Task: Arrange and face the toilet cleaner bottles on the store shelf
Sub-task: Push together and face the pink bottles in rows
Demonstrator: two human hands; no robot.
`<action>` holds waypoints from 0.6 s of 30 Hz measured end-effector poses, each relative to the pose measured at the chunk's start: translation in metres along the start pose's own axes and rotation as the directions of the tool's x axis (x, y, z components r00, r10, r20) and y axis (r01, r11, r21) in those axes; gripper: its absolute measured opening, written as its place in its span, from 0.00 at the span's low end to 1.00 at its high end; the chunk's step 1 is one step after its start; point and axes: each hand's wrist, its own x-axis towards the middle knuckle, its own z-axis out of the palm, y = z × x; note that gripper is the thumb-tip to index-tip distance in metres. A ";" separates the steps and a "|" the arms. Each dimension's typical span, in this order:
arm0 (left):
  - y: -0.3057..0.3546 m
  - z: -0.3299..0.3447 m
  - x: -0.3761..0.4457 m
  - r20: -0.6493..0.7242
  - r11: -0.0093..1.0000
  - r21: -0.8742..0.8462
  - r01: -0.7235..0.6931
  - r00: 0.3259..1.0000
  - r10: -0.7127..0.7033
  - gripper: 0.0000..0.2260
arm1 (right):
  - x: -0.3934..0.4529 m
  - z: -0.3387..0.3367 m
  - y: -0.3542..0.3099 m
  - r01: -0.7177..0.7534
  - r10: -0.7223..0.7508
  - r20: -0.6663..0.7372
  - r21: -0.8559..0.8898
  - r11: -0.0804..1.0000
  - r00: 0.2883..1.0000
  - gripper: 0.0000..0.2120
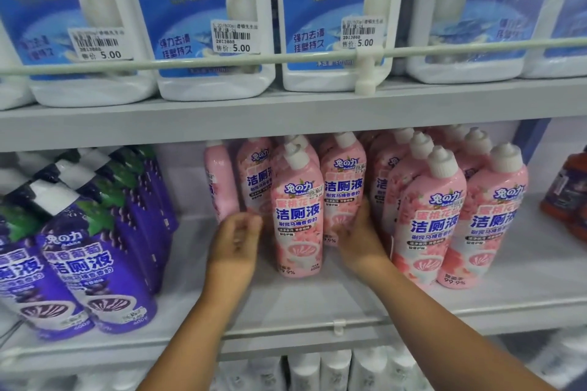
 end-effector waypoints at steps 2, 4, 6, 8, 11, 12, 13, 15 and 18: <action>0.002 -0.013 0.017 -0.191 1.000 0.010 -0.022 0.981 0.023 0.14 | 0.001 0.000 0.002 0.008 -0.010 -0.033 -0.051 0.999 0.999 0.41; -0.001 -0.021 0.036 -0.283 0.997 0.071 -0.021 0.958 0.040 0.14 | 0.003 0.001 0.000 -0.030 0.019 -0.088 -0.124 0.992 0.996 0.28; -0.007 -0.027 0.053 -0.263 0.988 0.152 0.009 0.964 0.032 0.23 | -0.001 0.003 -0.007 -0.077 0.047 -0.141 -0.212 0.974 0.989 0.18; -0.009 -0.029 0.061 -0.156 0.992 0.119 0.033 0.988 -0.014 0.33 | -0.008 0.005 -0.009 -0.091 0.058 -0.144 -0.230 0.969 0.988 0.15; -0.009 -0.024 0.066 0.045 0.995 0.094 0.020 0.999 -0.025 0.39 | -0.032 0.003 -0.011 -0.043 0.040 -0.040 -0.054 0.998 0.998 0.17; -0.012 -0.023 0.067 0.082 0.996 0.087 0.013 0.996 -0.020 0.40 | -0.041 0.001 -0.012 -0.037 0.037 -0.015 0.015 0.999 0.999 0.18; -0.015 -0.024 0.069 0.091 0.997 0.076 0.013 0.996 -0.020 0.40 | -0.049 -0.002 -0.014 -0.020 0.021 -0.010 0.038 0.999 1.000 0.19; -0.017 -0.028 0.071 0.079 0.996 0.088 0.021 0.996 -0.028 0.37 | -0.059 -0.006 -0.015 0.028 -0.027 -0.029 0.031 0.999 0.999 0.20; -0.013 -0.034 0.064 0.014 0.981 0.187 0.056 0.998 -0.060 0.32 | -0.080 -0.009 -0.017 0.081 -0.078 -0.048 0.062 0.995 0.996 0.18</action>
